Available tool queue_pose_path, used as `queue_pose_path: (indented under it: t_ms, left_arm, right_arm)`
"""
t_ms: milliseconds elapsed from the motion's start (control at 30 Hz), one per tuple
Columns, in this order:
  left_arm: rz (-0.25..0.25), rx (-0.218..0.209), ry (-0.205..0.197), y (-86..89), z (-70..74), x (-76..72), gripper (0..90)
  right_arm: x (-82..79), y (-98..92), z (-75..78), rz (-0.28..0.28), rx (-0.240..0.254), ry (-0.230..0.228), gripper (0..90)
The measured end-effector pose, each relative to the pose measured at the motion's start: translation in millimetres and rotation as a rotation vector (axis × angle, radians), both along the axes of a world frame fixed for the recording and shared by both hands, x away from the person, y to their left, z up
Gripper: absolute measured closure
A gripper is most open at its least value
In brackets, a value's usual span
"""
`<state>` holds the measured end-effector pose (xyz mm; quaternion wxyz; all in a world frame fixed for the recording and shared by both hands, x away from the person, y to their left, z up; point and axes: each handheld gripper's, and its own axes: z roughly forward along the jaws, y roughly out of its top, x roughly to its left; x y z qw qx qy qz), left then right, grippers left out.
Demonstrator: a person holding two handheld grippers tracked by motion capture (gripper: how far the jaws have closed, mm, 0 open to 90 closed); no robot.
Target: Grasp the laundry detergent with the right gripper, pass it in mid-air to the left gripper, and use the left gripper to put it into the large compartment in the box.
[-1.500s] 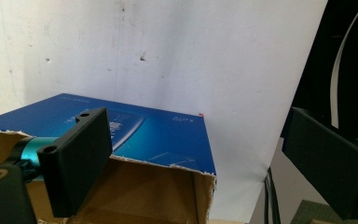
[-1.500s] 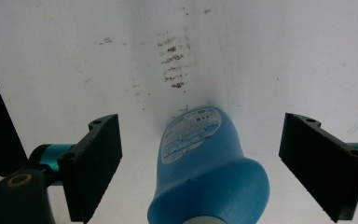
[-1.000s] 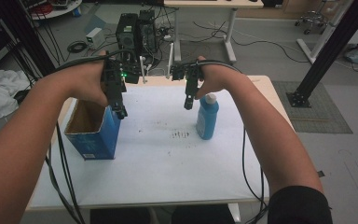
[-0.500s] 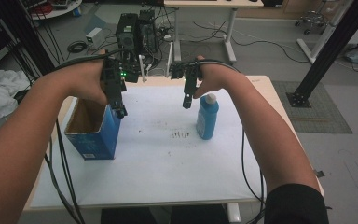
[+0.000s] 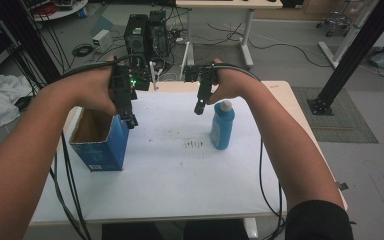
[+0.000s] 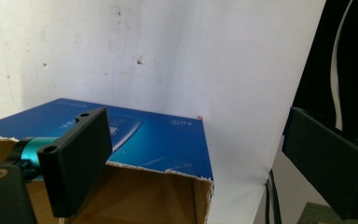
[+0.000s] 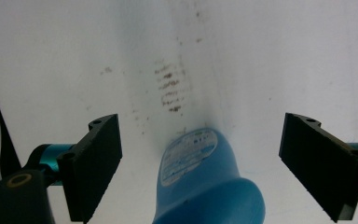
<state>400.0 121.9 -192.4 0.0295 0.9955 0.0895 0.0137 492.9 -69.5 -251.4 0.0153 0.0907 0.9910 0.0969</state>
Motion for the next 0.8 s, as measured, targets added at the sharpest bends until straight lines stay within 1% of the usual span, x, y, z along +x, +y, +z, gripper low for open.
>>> queue_pose_path:
  t_ms: [67,100,167,200,233,267,333,367,400,433,467,500,533,567,600,633,667,700,767,800]
  left_arm:
    - [-0.002,0.000,-0.003,-0.5,-0.2,-0.7,8.2]
    - [-0.005,-0.008,-0.001,-1.2,-1.7,-3.1,8.2]
    - [-0.009,-0.018,0.005,-1.2,-3.9,-4.8,8.2]
    - [-0.009,-0.018,0.005,-1.2,-3.9,-4.8,8.2]
    - [-0.009,-0.020,0.011,-0.4,-6.4,-5.8,8.2]
    - [-0.009,-0.021,0.009,0.3,-7.8,-6.3,8.2]
    - [-0.009,-0.020,0.013,2.0,-8.8,-6.9,8.2]
    - [-0.009,-0.020,0.013,2.0,-8.8,-6.9,8.2]
    - [-0.005,-0.025,0.010,3.7,-9.5,-7.5,8.2]
    - [-0.004,-0.024,0.009,4.6,-9.5,-7.9,8.2]
    - [-0.004,-0.024,0.009,4.6,-9.5,-7.9,8.2]
    - [0.000,-0.025,0.010,6.6,-9.9,-8.6,8.2]
    - [-0.002,-0.025,0.010,7.5,-10.0,-8.6,8.2]
    - [-0.002,-0.025,0.010,7.5,-10.0,-8.6,8.2]
    - [0.004,-0.029,0.008,8.7,-10.4,-9.1,8.2]
    - [0.004,-0.029,0.008,8.7,-10.4,-9.1,8.2]
    - [0.004,-0.029,0.008,10.0,-11.3,-9.3,8.2]
    - [0.006,-0.029,0.008,10.1,-11.7,-9.5,8.2]
    - [0.006,-0.030,0.008,10.3,-12.4,-9.9,8.2]
    - [0.006,-0.027,0.008,10.2,-12.6,-10.3,8.2]
  right_arm:
    - [-0.2,-3.9,2.9,-0.020,0.045,-0.014,12.1]
    - [0.4,-7.4,4.4,-0.048,0.092,-0.028,12.1]
    - [2.3,-12.8,5.7,-0.073,0.170,-0.037,12.1]
    - [2.3,-12.8,5.7,-0.073,0.170,-0.037,12.1]
    - [3.0,-15.3,5.9,-0.089,0.205,-0.035,12.1]
    - [4.1,-19.6,5.2,-0.099,0.259,-0.034,12.1]
    - [4.0,-22.9,4.7,-0.115,0.292,-0.048,12.1]
    - [4.0,-22.9,4.7,-0.115,0.292,-0.048,12.1]
    - [4.0,-24.5,4.6,-0.123,0.304,-0.055,12.1]
    - [4.1,-27.2,4.0,-0.130,0.327,-0.068,12.1]
    - [4.1,-27.2,4.0,-0.130,0.327,-0.068,12.1]
    - [3.8,-29.4,4.0,-0.143,0.339,-0.078,12.1]
    - [4.1,-34.2,3.9,-0.159,0.376,-0.087,12.1]
    - [4.1,-34.2,3.9,-0.159,0.376,-0.087,12.1]
    - [4.3,-36.7,4.0,-0.164,0.395,-0.094,12.1]
    - [4.3,-36.7,4.0,-0.164,0.395,-0.094,12.1]
    - [4.6,-41.1,4.5,-0.179,0.428,-0.108,12.1]
    - [5.7,-47.7,5.4,-0.208,0.473,-0.127,12.1]
    - [6.4,-52.4,6.2,-0.227,0.517,-0.129,12.1]
    - [6.6,-54.1,6.3,-0.234,0.531,-0.132,12.1]
